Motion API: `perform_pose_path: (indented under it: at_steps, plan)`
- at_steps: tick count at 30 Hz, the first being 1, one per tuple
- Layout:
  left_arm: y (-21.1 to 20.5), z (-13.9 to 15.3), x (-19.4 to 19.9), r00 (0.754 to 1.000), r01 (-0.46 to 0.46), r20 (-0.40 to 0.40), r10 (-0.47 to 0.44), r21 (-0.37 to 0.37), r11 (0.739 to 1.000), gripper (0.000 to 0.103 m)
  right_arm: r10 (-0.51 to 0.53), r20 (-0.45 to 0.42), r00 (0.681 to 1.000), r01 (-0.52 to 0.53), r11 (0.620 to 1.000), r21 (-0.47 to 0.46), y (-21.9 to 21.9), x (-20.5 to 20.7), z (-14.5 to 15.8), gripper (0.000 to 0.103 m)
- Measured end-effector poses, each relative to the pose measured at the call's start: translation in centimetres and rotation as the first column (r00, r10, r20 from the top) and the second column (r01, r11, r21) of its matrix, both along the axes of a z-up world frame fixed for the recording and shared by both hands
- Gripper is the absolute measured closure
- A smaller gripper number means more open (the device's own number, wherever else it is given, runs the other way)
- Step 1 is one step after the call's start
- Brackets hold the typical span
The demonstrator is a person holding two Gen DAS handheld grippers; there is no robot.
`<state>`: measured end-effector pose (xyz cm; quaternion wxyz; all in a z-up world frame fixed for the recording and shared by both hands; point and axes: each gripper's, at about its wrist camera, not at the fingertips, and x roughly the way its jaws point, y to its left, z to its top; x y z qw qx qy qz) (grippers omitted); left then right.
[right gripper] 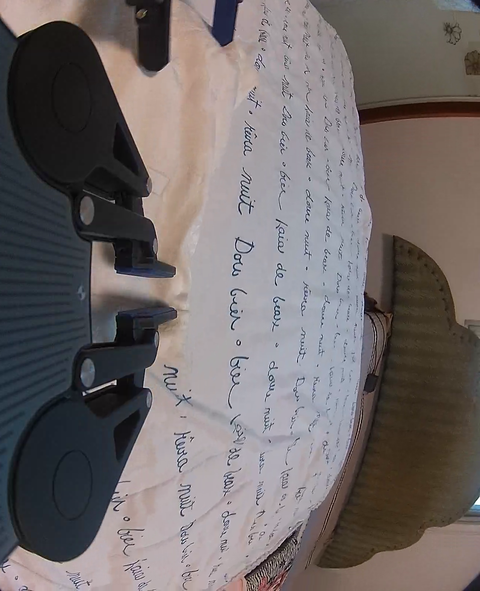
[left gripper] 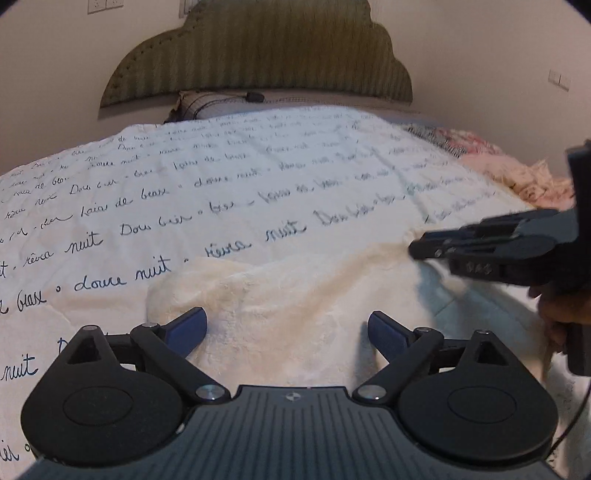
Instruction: Fold towel
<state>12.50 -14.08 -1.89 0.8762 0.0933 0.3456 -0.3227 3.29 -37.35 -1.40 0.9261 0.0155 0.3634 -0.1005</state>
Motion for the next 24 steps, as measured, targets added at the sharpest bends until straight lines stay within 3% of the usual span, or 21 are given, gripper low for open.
perform_pose_path:
  at_steps: [2, 4, 7, 8, 10, 12, 14, 17, 18, 20, 22, 24]
  plan:
    - [0.2, 0.0, -1.1, 0.998, -0.003, 0.068, 0.002, 0.015, 1.000, 0.010, -0.005, 0.044, 0.999, 0.005, 1.000, -0.005, 0.4, -1.3, 0.8, 0.086]
    - [0.8, 0.5, -2.2, 0.994, -0.006, 0.105, 0.010, -0.033, 0.999, 0.008, 0.050, 0.074, 0.996, -0.052, 0.998, 0.024, 1.1, -2.6, 1.4, 0.086]
    - [0.9, -0.2, -2.2, 1.000, 0.015, 0.016, -0.015, -0.036, 0.999, 0.006, 0.098, 0.021, 0.995, -0.098, 0.995, 0.030, 1.8, -3.5, 0.5, 0.083]
    - [0.5, -0.8, -2.3, 1.000, 0.018, 0.016, -0.018, 0.005, 1.000, 0.006, 0.105, -0.002, 0.994, -0.105, 0.994, 0.006, 1.9, -3.7, -0.1, 0.083]
    - [0.5, -1.2, -3.5, 0.998, 0.002, 0.069, -0.006, 0.068, 0.998, 0.007, 0.083, 0.018, 0.996, -0.084, 0.996, 0.043, 1.3, -4.7, -0.4, 0.082]
    - [1.3, -0.6, -4.8, 0.996, -0.020, 0.085, 0.016, 0.047, 0.999, 0.008, 0.042, 0.061, 0.997, -0.046, 0.997, 0.055, 1.4, -6.4, 0.4, 0.081]
    - [2.4, -0.3, -5.7, 0.999, -0.025, 0.037, 0.026, -0.019, 0.999, 0.007, 0.053, 0.088, 0.995, -0.059, 0.996, 0.072, 2.0, -8.3, 1.0, 0.079]
    - [2.5, -1.0, -7.1, 1.000, -0.027, 0.008, 0.027, -0.012, 1.000, 0.006, 0.108, 0.089, 0.990, -0.117, 0.987, 0.108, 3.6, -10.1, 0.7, 0.061]
    - [2.4, -1.3, -7.9, 0.999, -0.030, 0.041, 0.029, 0.018, 0.999, 0.005, 0.128, 0.085, 0.988, -0.137, 0.986, 0.098, 4.3, -10.6, 0.4, 0.046]
    - [2.0, -1.9, -9.7, 0.991, -0.046, 0.132, 0.037, 0.064, 0.997, 0.003, 0.161, 0.088, 0.983, -0.165, 0.985, 0.050, 5.9, -11.4, -0.3, 0.030]
    - [2.0, -2.5, -10.5, 0.981, -0.087, 0.177, 0.075, 0.059, 0.994, 0.000, 0.155, 0.116, 0.981, -0.157, 0.988, 0.009, 6.7, -11.9, -1.1, 0.027]
    - [2.3, -2.9, -10.6, 0.978, -0.120, 0.176, 0.113, 0.030, 0.992, 0.000, 0.134, 0.160, 0.978, -0.143, 0.989, 0.047, 6.2, -12.1, -1.7, 0.024]
